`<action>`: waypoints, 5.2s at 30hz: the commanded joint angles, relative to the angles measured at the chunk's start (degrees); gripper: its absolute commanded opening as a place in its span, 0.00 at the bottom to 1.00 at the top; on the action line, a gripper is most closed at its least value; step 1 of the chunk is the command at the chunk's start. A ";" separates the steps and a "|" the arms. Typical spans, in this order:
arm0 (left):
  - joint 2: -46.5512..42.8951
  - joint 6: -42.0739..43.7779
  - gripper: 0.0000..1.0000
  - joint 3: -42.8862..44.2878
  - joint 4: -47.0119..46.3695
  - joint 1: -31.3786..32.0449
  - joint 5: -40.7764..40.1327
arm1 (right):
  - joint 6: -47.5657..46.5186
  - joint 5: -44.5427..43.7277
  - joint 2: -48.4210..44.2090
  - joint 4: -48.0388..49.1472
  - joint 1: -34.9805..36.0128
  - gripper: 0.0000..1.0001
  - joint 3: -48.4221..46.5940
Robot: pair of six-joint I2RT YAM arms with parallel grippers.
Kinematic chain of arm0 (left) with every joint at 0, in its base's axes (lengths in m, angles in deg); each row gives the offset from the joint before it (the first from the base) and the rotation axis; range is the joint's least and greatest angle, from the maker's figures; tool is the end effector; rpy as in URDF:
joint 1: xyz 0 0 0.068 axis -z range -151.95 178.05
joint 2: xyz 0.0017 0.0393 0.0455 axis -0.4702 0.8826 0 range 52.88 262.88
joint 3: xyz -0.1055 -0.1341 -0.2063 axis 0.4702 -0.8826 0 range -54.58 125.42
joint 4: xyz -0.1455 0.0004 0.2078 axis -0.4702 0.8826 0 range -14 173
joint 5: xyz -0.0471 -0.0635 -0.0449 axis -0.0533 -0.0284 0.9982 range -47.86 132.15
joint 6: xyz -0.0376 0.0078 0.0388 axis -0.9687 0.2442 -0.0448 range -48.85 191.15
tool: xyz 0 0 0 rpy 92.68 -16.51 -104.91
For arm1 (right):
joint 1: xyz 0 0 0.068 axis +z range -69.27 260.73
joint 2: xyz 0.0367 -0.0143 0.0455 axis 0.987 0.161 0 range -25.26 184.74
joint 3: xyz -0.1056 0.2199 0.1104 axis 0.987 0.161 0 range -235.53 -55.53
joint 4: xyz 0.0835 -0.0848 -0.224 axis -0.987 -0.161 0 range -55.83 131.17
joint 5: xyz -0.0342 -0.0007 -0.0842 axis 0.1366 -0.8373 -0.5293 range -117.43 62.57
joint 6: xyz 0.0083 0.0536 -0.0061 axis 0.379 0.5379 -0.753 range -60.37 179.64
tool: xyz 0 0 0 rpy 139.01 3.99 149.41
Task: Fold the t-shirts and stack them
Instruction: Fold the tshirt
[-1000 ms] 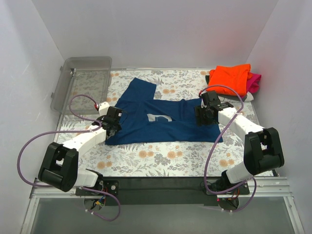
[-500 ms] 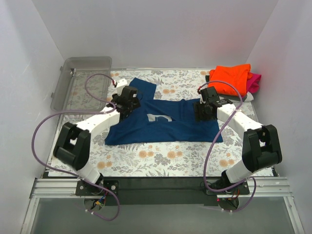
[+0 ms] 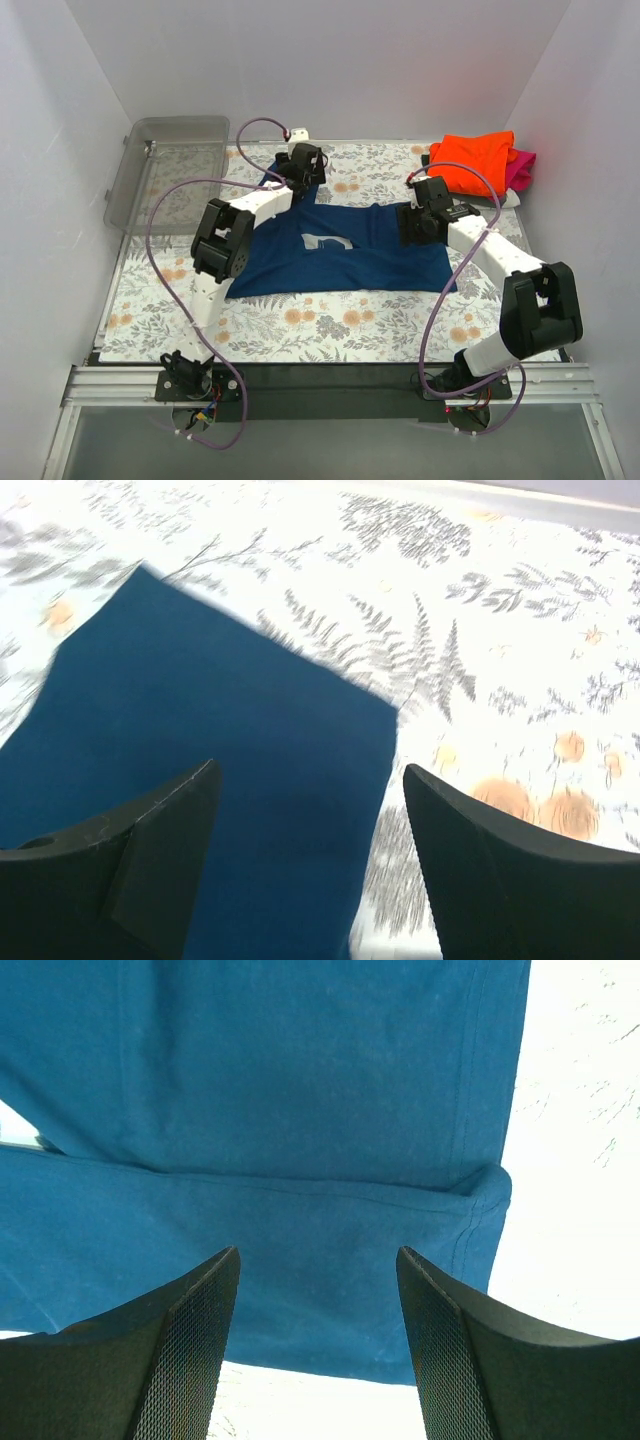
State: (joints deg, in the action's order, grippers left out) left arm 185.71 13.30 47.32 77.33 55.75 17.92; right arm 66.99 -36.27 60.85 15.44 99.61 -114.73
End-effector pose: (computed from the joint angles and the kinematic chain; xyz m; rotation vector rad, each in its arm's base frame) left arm 0.4679 -0.2287 0.1757 -0.7848 1.9603 -0.4550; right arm 0.2927 0.0941 0.2305 -0.1838 2.4673 0.0036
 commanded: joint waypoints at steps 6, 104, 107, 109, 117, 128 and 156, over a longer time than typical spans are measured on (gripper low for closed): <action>9.28 5.20 0.68 13.22 -0.97 -1.86 2.16 | 0.20 1.28 -4.63 3.59 0.37 0.58 1.63; -9.35 6.43 0.00 -11.11 -15.65 -12.06 7.18 | 2.49 -5.40 32.11 5.08 -9.29 0.60 -32.21; -10.05 6.08 0.00 -11.91 -16.00 -12.06 7.79 | 2.75 -5.31 32.46 5.26 -9.82 0.60 -32.38; -10.58 6.25 0.00 -12.34 -16.26 -12.15 7.62 | 2.67 -5.13 32.90 5.26 -10.26 0.60 -32.38; -11.28 6.96 0.00 -13.05 -16.44 -13.55 4.63 | 3.02 -1.80 34.39 6.05 -10.52 0.59 -32.82; -12.42 6.69 0.00 -14.28 -16.79 -15.66 4.28 | 3.54 1.63 34.13 7.01 -10.61 0.58 -32.82; -12.34 6.52 0.00 -14.37 -16.88 -16.19 5.33 | 4.16 -5.92 40.46 7.02 -10.61 0.52 -38.10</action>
State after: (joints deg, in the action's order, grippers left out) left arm 177.71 19.73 33.05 61.79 40.10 23.53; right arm 70.68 -39.35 100.10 20.77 89.22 -150.20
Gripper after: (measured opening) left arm 0.015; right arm 0.528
